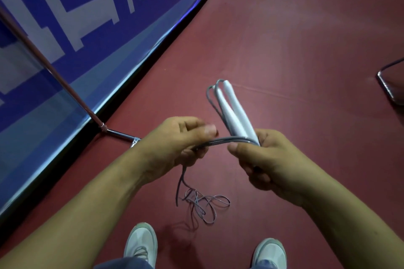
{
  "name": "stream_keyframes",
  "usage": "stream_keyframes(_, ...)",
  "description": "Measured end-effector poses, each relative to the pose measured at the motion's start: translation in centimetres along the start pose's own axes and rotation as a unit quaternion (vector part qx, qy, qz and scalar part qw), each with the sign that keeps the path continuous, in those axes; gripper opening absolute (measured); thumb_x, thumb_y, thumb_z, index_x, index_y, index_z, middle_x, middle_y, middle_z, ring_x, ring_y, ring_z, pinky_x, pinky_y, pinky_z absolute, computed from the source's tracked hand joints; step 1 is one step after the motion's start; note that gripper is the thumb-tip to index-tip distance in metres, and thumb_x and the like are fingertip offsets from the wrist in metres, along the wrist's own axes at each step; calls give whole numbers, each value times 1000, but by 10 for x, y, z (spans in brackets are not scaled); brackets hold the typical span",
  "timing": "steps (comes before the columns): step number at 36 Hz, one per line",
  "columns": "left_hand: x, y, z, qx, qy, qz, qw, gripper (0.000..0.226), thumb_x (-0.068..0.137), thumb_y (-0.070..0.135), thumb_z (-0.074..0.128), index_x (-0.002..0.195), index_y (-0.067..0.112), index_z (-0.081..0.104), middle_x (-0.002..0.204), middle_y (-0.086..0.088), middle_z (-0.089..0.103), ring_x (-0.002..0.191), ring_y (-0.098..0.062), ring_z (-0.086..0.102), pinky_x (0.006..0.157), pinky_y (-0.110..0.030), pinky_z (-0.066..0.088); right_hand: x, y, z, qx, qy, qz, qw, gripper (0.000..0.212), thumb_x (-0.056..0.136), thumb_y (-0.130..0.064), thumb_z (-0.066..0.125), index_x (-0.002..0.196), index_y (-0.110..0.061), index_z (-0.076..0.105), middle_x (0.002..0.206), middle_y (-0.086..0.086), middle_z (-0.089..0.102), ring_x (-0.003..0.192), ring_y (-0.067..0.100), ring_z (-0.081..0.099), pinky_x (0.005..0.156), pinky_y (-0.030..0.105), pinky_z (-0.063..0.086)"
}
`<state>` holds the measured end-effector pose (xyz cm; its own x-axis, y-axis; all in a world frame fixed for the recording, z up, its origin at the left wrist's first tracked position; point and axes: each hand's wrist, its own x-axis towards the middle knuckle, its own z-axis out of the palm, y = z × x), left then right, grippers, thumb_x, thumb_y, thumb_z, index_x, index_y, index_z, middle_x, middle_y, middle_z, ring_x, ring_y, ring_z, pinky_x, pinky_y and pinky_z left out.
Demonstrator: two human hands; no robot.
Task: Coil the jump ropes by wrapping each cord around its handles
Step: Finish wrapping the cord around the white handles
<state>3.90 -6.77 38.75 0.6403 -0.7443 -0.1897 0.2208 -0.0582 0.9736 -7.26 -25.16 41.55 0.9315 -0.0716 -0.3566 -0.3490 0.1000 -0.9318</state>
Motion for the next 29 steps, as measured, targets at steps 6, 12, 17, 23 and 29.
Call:
stream_keyframes(6, -7, -6, -7, 35, -43, -28, 998, 29, 74, 36, 80, 80, 7, 79, 57, -1, 49, 51, -12, 39, 50, -20, 34, -3, -2, -4, 53, -52, 28, 997, 24, 82, -20, 81, 78, -14, 57, 57, 7, 45, 35, 8, 26, 37, 15, 22)
stream_keyframes(12, -12, -11, 0, 24, -135, -84, 987, 28, 90, 30, 62, 77, 9, 74, 56, -6, 52, 45, -12, 31, 48, -22, 29, 1, 1, -2, 112, -24, 11, 993, 34, 78, -28, 75, 86, -10, 47, 57, 5, 45, 36, 6, 25, 37, 14, 22)
stream_keyframes(17, -7, -16, -9, 150, -128, -80, 977, 23, 97, 27, 64, 79, 18, 75, 63, -10, 61, 57, -22, 45, 55, -25, 40, 0, 4, 9, 63, -61, 29, 996, 18, 78, -27, 77, 68, -20, 64, 58, 6, 45, 38, 9, 26, 41, 18, 22)
stream_keyframes(23, -7, -21, -22, 286, -85, -90, 950, 13, 84, 22, 74, 73, 27, 78, 72, 3, 70, 69, -16, 63, 70, -29, 54, -9, 9, 11, -62, -214, 80, 972, 17, 89, -5, 73, 80, -16, 63, 54, 4, 43, 38, 12, 31, 43, 19, 29)
stream_keyframes(29, 5, -15, -24, 317, -203, -170, 911, 9, 91, 13, 72, 96, 15, 80, 92, -4, 78, 77, -13, 68, 81, -38, 57, -11, 11, 20, -300, -288, 81, 906, 28, 86, -10, 76, 70, -17, 54, 55, 7, 47, 42, 19, 43, 43, 24, 37)
